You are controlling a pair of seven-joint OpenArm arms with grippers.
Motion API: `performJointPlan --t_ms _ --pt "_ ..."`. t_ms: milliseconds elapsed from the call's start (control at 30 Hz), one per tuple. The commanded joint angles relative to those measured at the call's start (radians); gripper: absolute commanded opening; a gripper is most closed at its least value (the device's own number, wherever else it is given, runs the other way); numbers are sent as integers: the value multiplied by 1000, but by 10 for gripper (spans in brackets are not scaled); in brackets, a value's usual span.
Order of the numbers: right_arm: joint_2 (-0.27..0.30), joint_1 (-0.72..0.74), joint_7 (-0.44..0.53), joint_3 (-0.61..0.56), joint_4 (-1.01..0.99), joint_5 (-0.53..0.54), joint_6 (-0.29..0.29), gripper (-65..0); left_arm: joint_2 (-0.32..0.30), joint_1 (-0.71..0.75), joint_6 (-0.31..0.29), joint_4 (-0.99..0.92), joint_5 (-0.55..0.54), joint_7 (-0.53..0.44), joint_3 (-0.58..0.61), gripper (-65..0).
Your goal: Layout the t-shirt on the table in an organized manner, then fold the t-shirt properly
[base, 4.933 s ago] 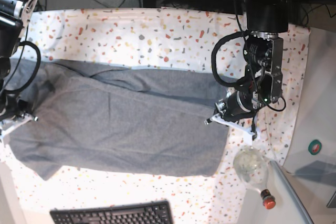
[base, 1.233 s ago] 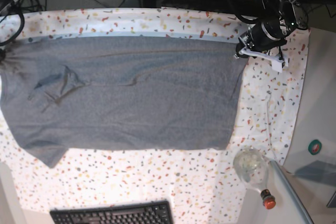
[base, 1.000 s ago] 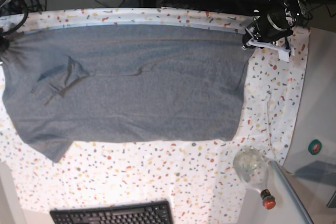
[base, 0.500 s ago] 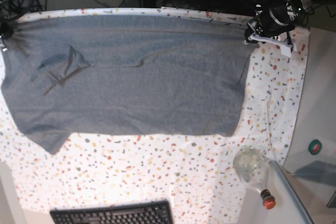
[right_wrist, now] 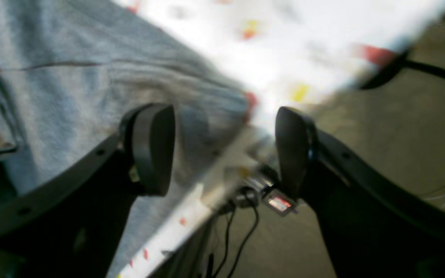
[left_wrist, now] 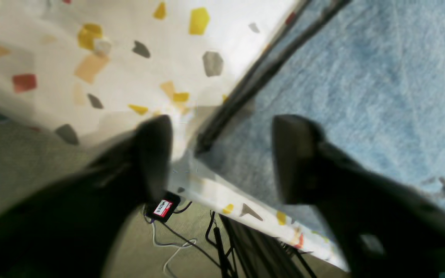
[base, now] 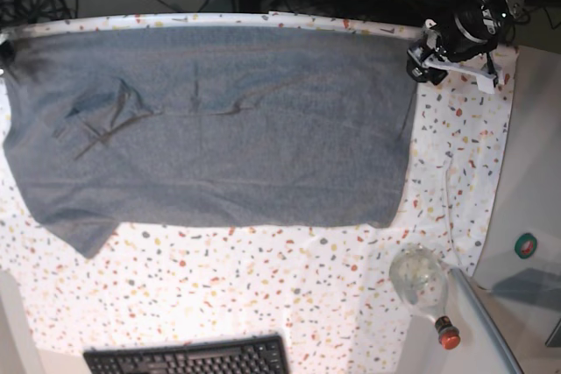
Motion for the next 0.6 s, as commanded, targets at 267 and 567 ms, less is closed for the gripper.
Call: performJointPlan --t_ms 267,567 --pt "23 2 17 -3 159 23 2 -261 -7 -13 -3 127 -13 -10 -157 -92" --pt "228 255 263 -372 -198 15 9 -254 -33 -36 -9 127 -16 -8 -215 -416"
